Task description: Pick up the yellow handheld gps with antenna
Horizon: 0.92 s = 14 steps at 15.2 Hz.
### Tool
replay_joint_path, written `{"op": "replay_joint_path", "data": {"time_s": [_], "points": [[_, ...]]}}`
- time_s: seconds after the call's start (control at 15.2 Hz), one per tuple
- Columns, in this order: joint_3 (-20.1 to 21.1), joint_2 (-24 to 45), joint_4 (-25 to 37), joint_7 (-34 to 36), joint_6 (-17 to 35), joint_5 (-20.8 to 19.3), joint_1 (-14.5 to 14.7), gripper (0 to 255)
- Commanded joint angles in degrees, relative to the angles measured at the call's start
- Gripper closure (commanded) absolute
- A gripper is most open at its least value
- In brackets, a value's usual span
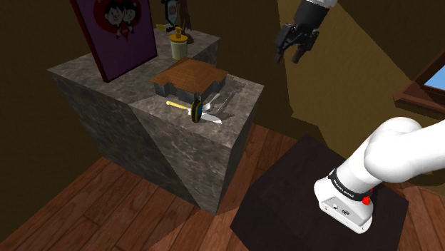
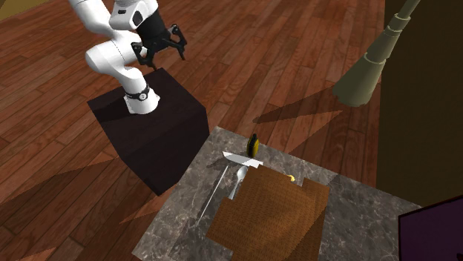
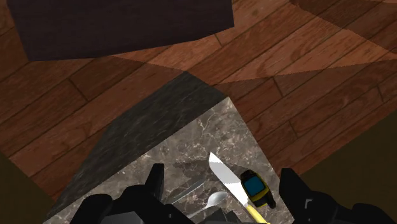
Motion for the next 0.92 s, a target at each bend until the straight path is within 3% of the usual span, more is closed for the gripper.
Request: {"op": "replay_joint_path", "data": {"time_s": [0.0, 0.86], "points": [[0.91, 3.68, 0.65, 1.92, 2.18, 0.96, -0.04, 0], [4.83, 31.65, 12.87, 13.22, 12.85, 4.86, 0.33, 0]]}}
